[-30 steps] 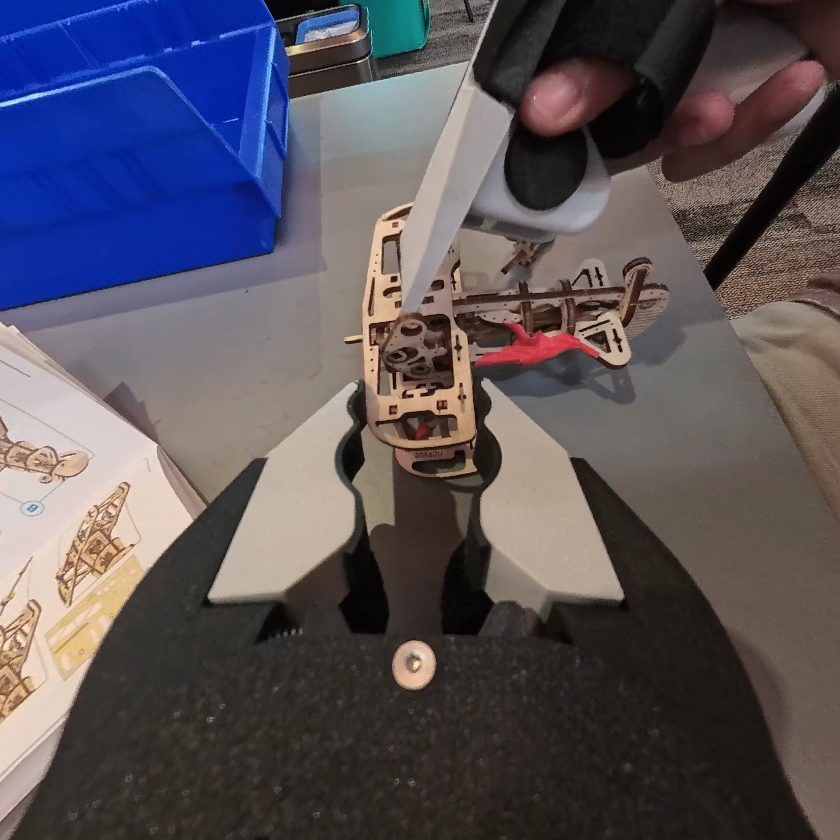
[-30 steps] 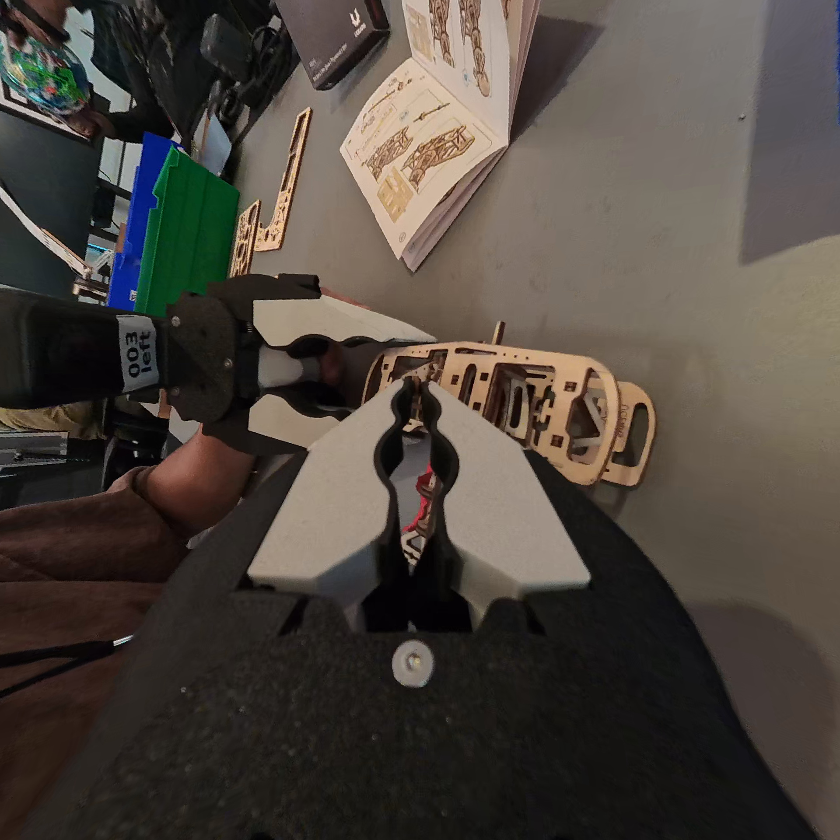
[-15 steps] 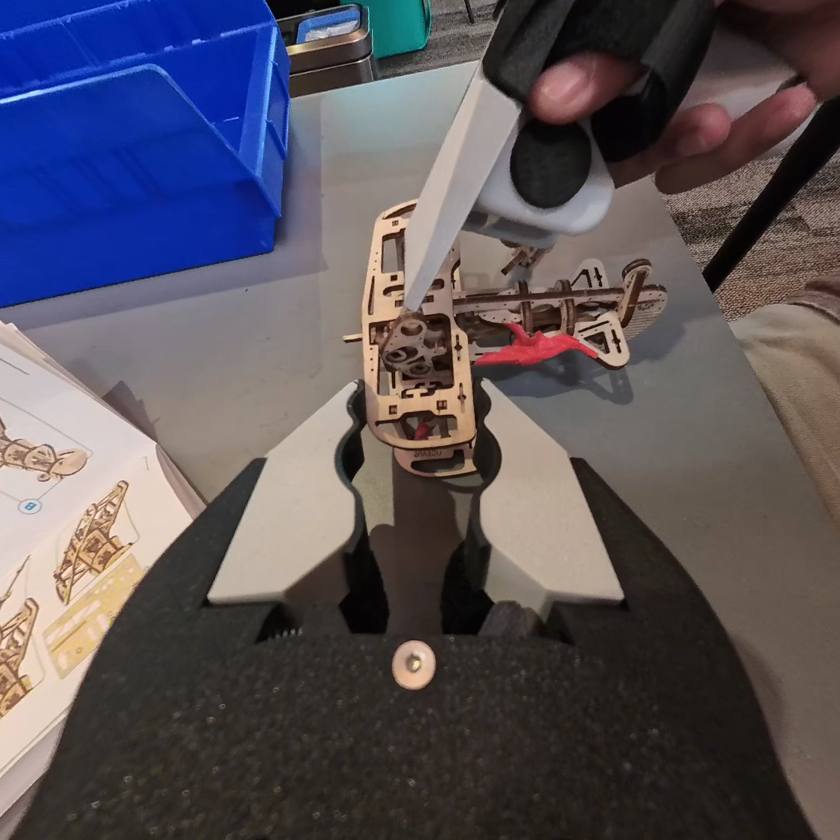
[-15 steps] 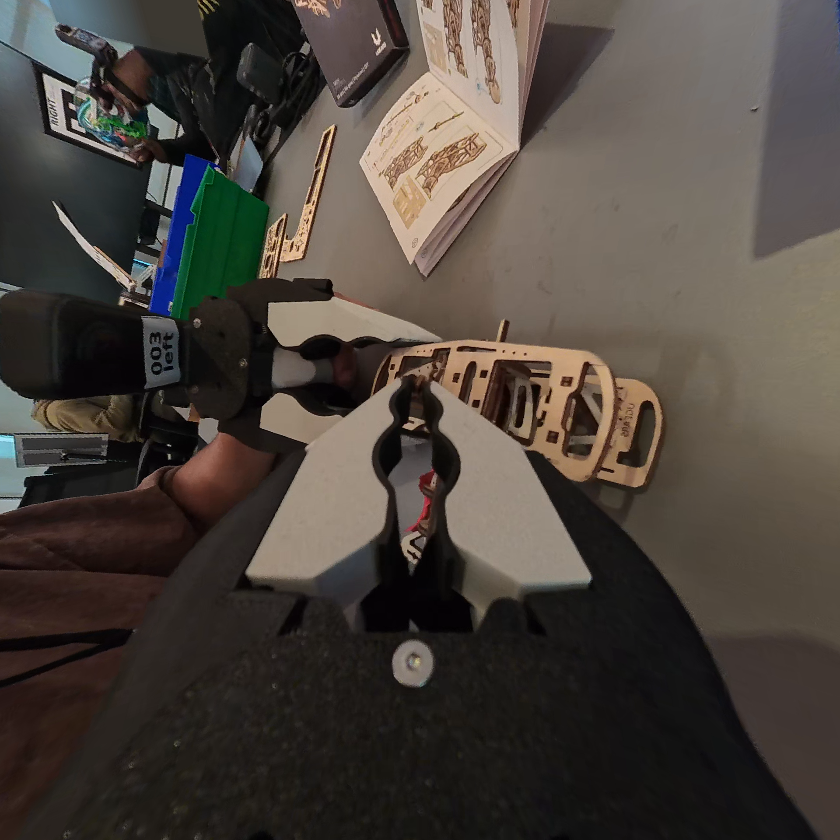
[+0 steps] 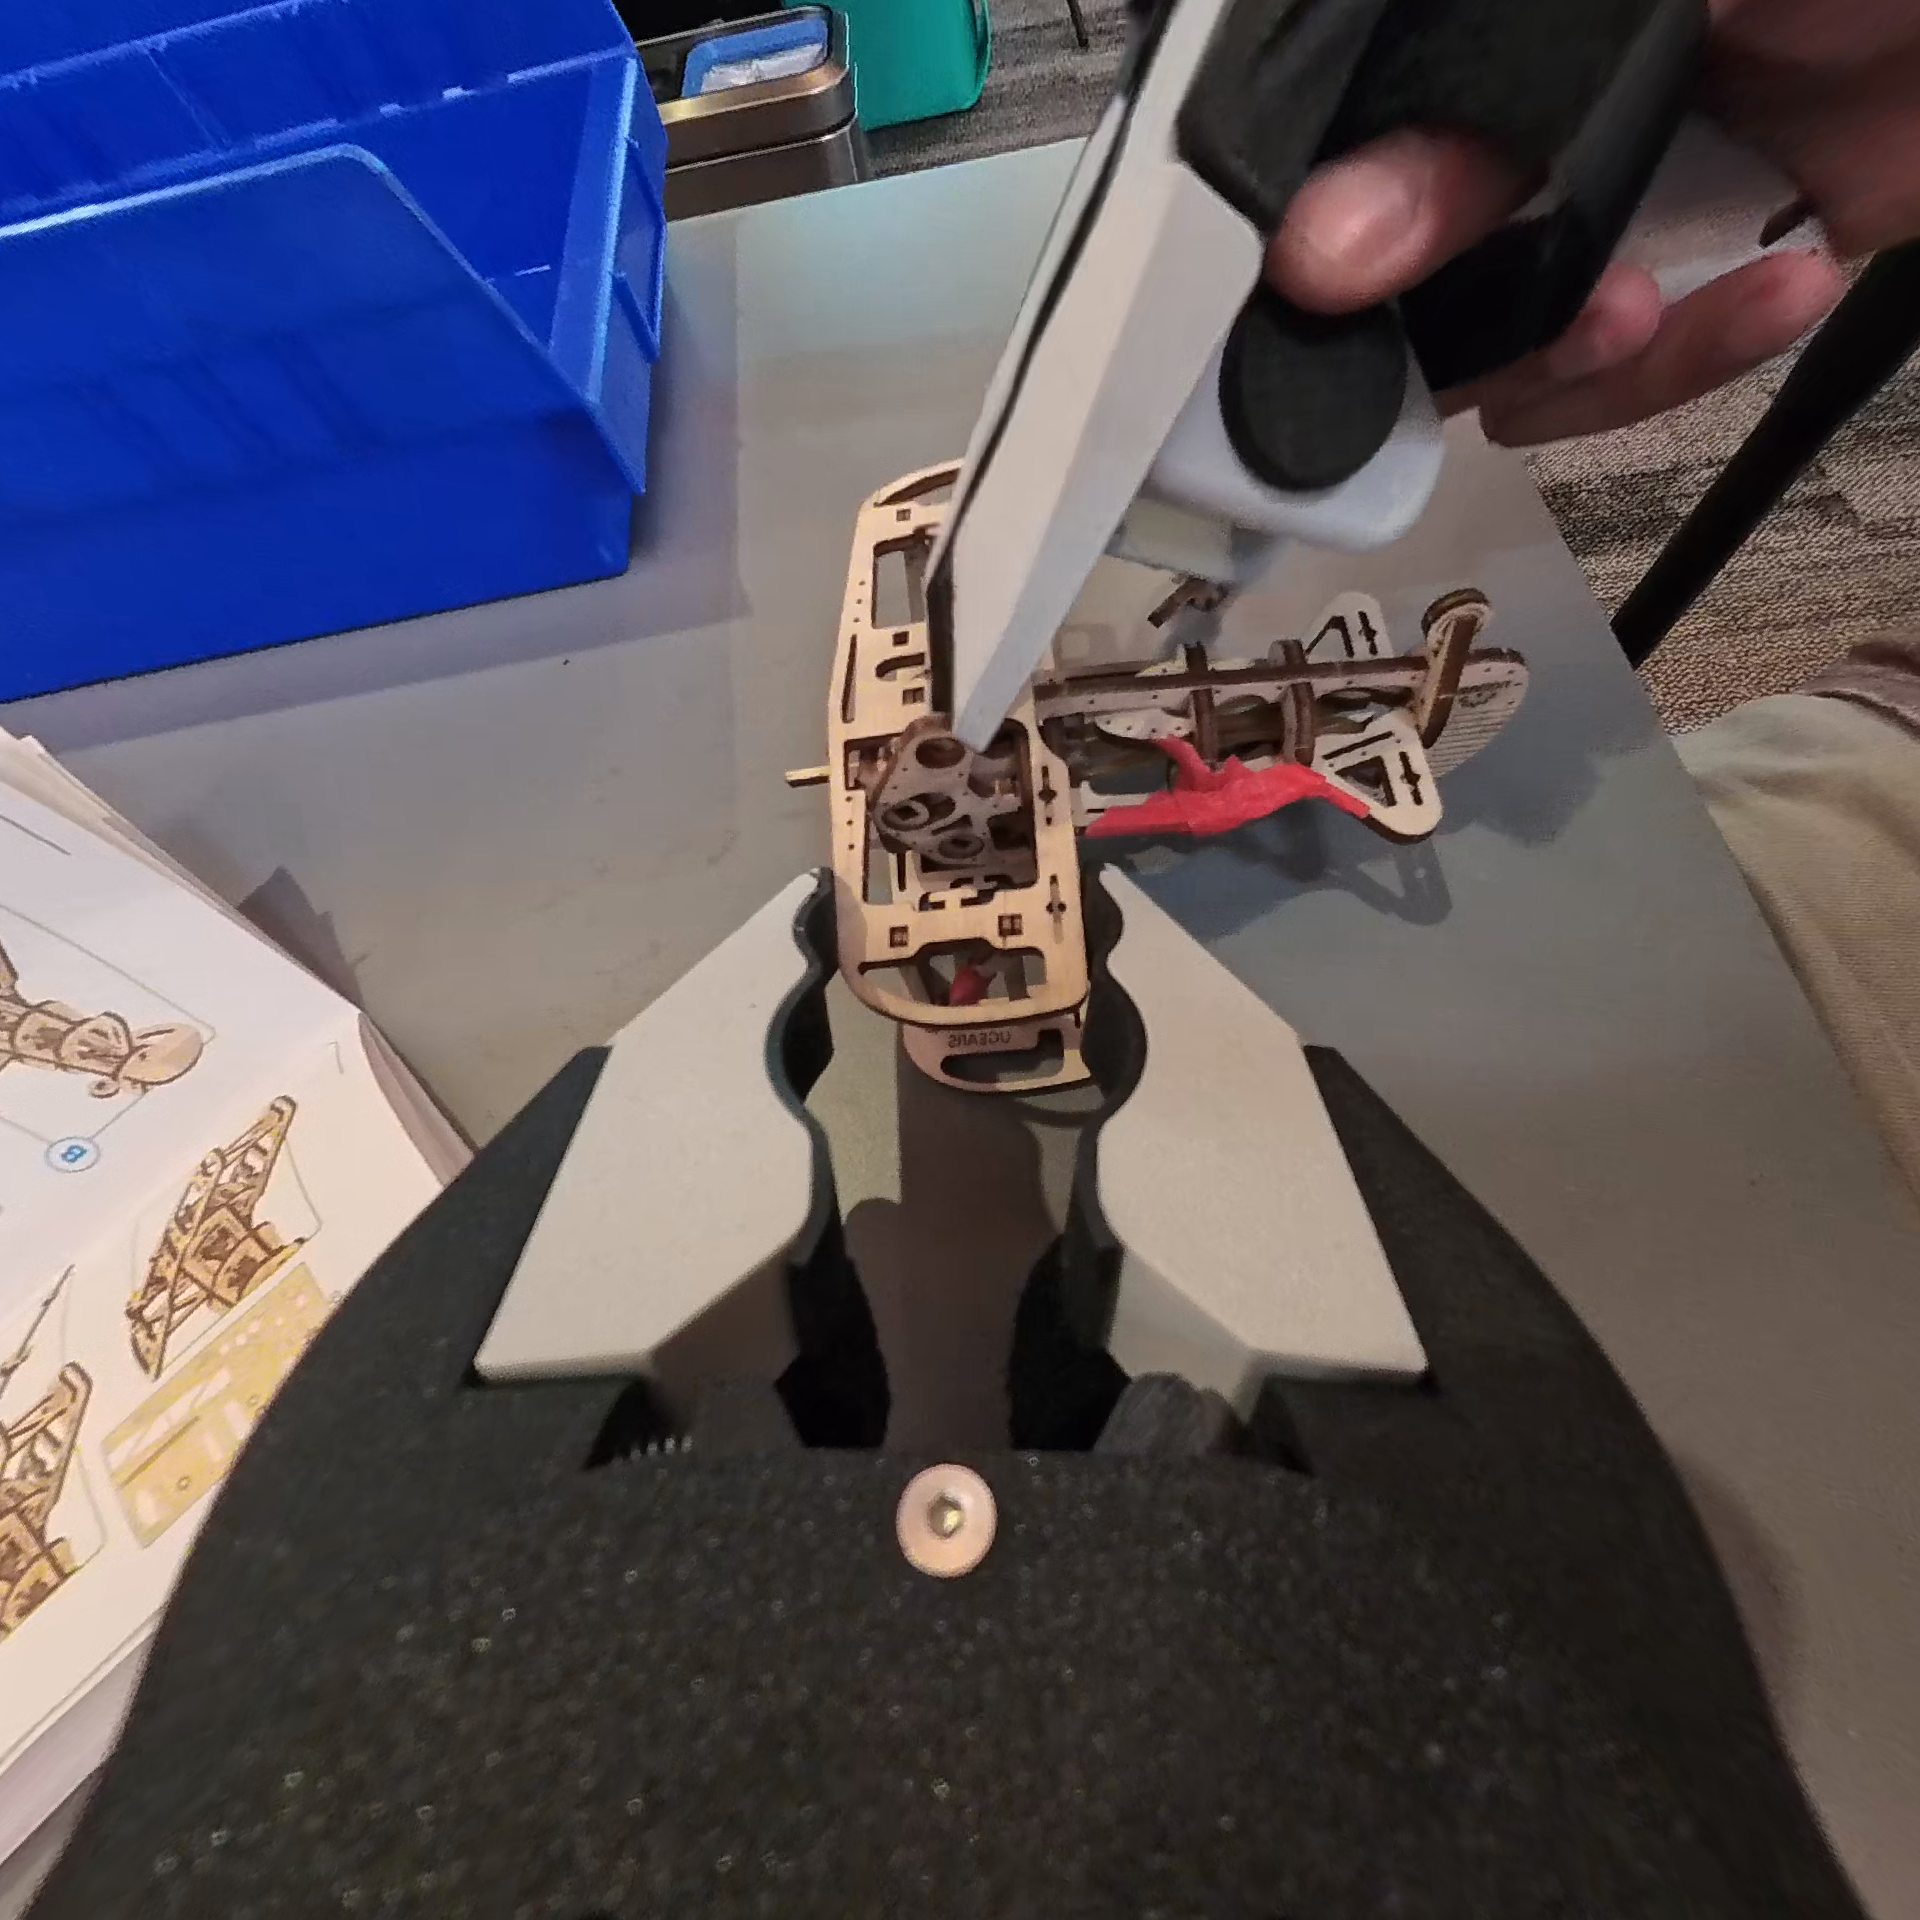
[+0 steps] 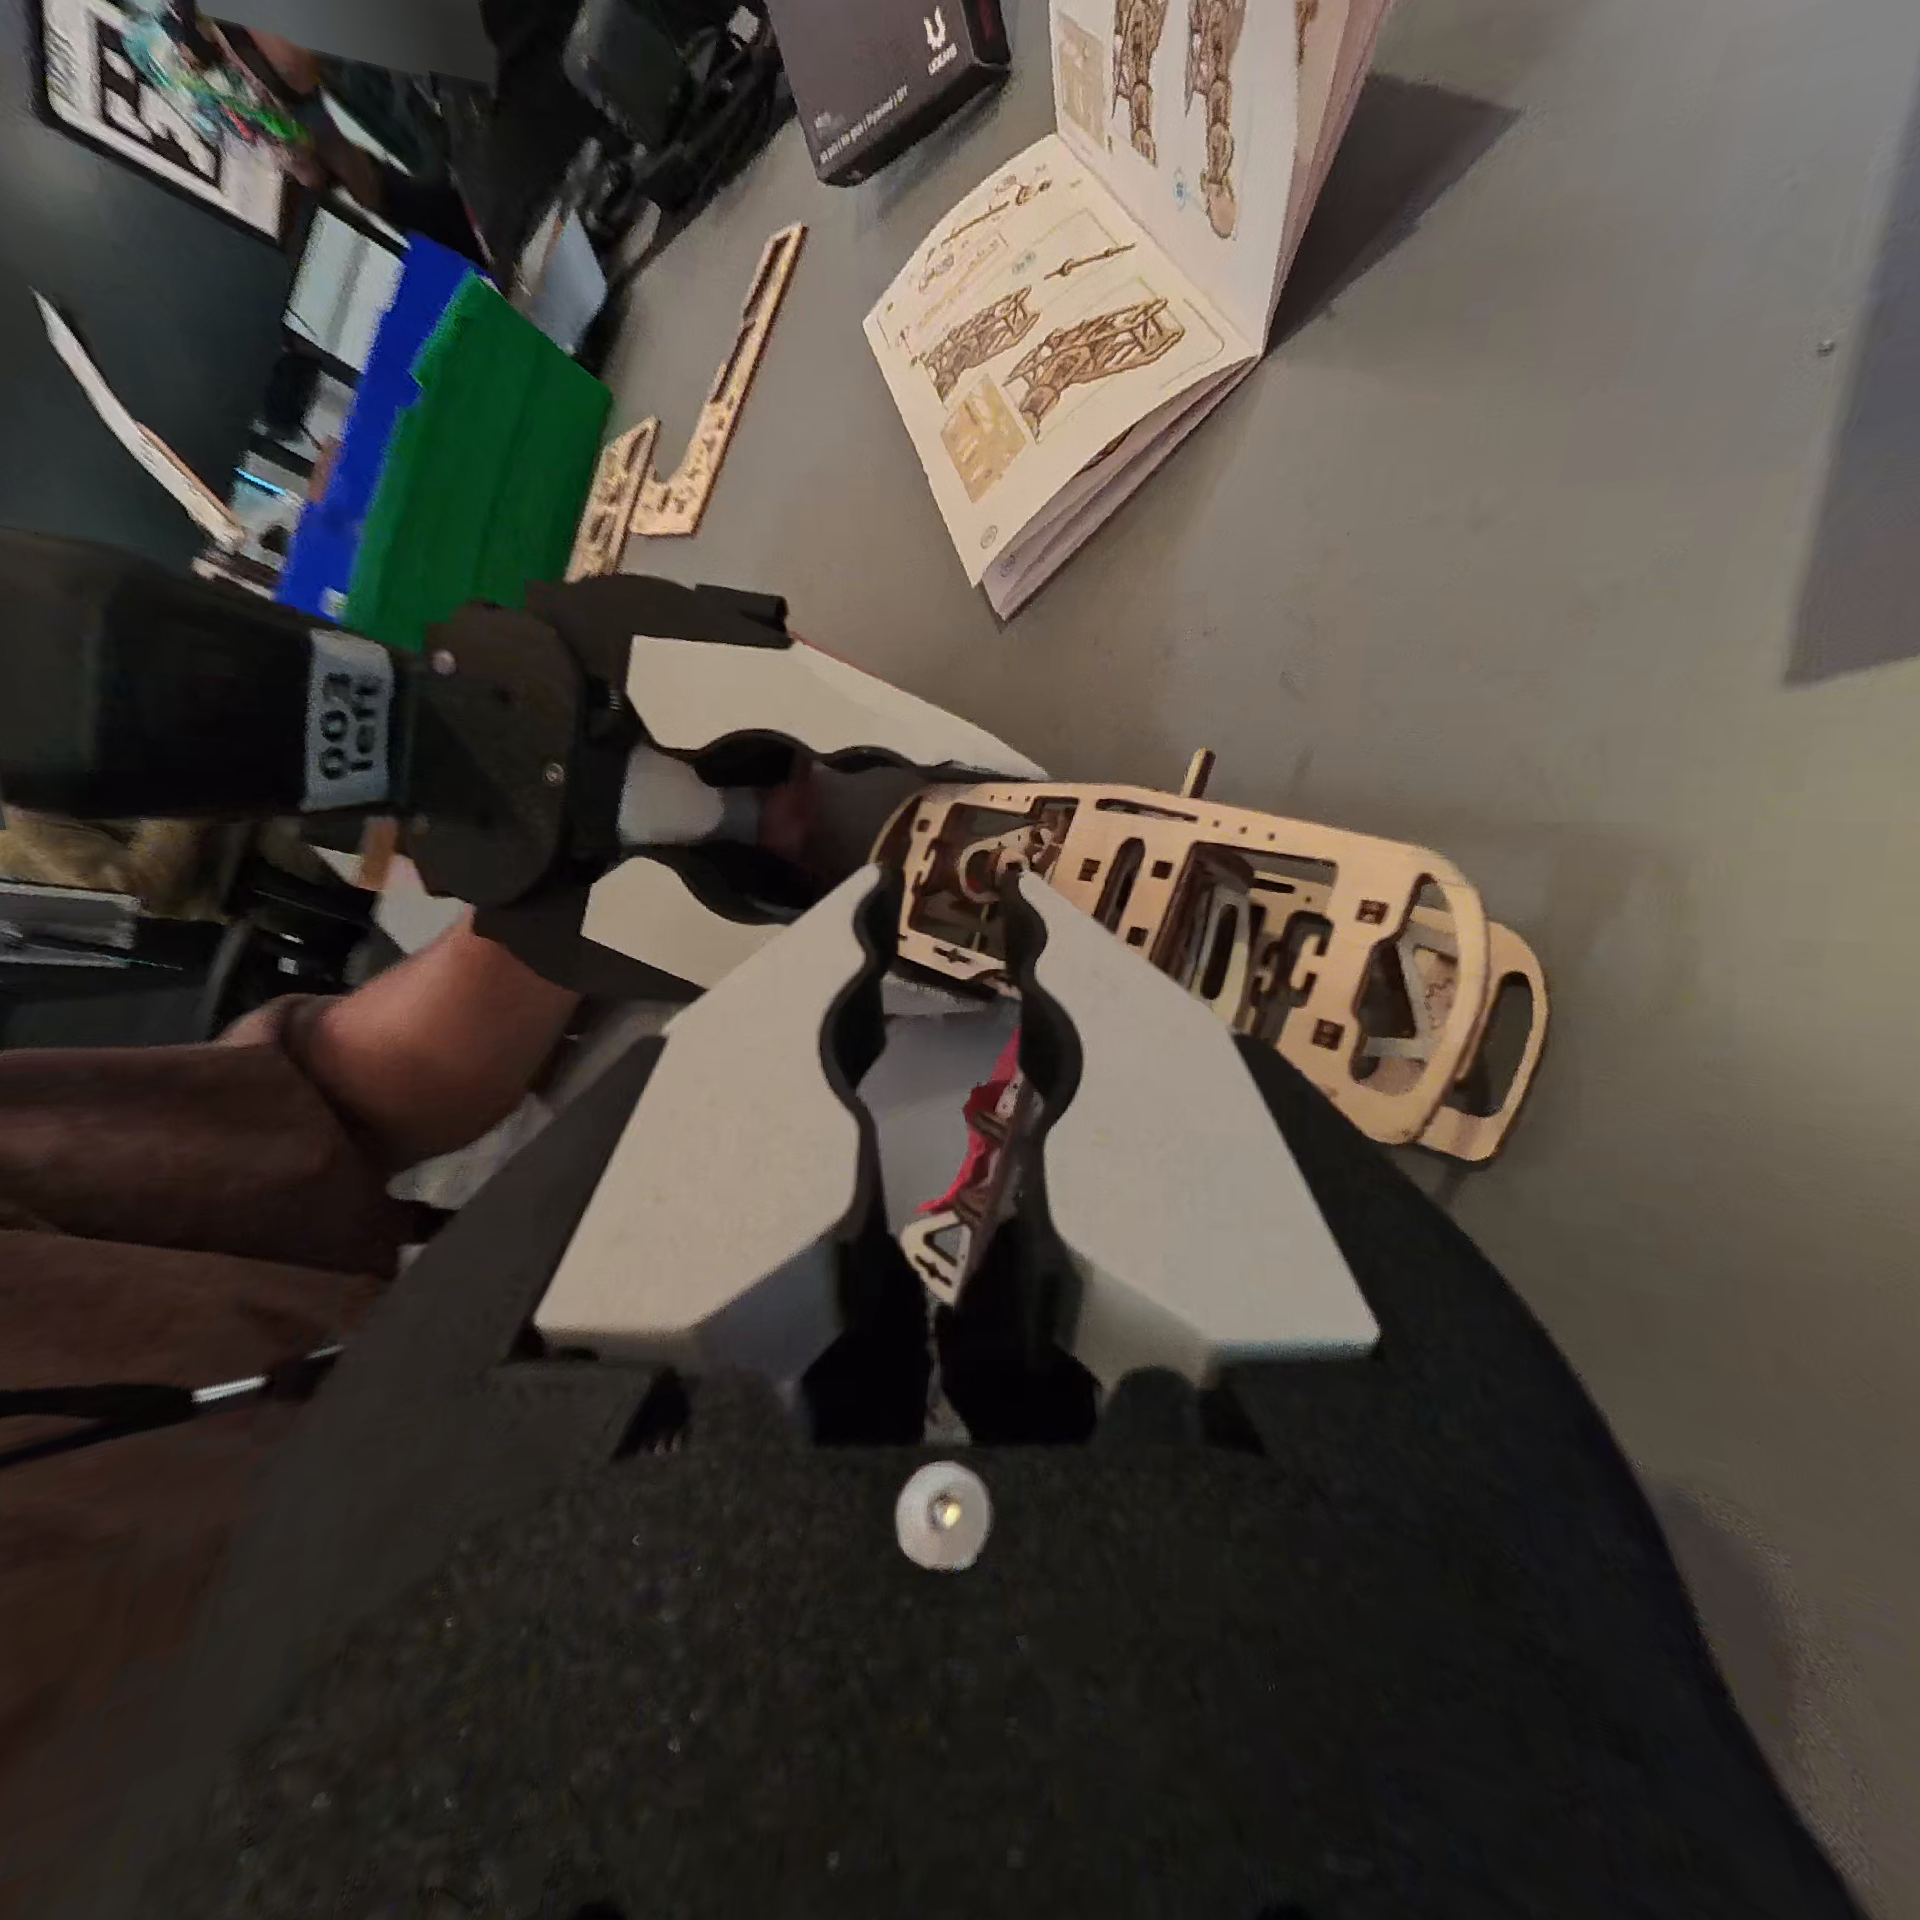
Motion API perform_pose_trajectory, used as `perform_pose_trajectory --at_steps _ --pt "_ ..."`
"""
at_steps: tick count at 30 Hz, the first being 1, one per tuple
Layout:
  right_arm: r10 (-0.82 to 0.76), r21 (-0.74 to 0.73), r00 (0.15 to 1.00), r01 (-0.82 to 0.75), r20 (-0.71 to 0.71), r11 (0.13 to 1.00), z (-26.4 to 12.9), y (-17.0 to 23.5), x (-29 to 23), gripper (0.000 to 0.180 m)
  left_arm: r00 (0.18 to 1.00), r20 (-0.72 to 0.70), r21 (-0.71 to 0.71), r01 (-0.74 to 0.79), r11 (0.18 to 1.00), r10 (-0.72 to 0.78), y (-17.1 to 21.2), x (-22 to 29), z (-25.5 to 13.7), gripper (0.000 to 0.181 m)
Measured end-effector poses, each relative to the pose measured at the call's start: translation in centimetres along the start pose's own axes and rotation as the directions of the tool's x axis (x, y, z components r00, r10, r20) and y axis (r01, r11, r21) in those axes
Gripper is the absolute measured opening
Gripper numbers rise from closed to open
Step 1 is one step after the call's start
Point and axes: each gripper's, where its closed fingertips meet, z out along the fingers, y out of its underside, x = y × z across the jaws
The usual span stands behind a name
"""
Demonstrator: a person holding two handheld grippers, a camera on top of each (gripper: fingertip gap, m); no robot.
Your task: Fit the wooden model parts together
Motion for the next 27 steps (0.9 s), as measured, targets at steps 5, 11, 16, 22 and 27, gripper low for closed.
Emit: perform_pose_trajectory --at_steps 5,11,16,22,27 --pt "-0.179 -0.053 0.972 0.173 -0.155 0.983 0.2 0.2 0.5 0.013 1.0 0.004 -0.001 0.002 1.0 -0.002 0.0 0.0 0.0 0.044" --pt "-0.32 -0.105 0.891 0.303 -0.321 0.947 0.4 0.0 0.9 0.008 1.0 0.012 -0.002 0.005 1.0 -0.005 0.0 -0.1 0.0 0.044" --pt "-0.401 -0.126 0.835 0.382 -0.376 0.915 0.1 -0.1 0.7 0.007 0.999 0.031 0.0 -0.005 1.0 0.005 0.0 -0.2 -0.1 0.044" --pt "-0.372 -0.07 0.868 0.37 -0.329 0.926 -0.8 -0.6 0.1 0.014 0.999 0.043 0.005 -0.014 1.0 0.014 0.0 -0.3 -0.2 0.043" --pt "-0.398 -0.064 0.852 0.401 -0.341 0.914 -1.7 -0.9 0.4 0.018 0.997 0.059 0.011 -0.048 0.999 0.047 -0.1 -0.1 -0.3 0.044"
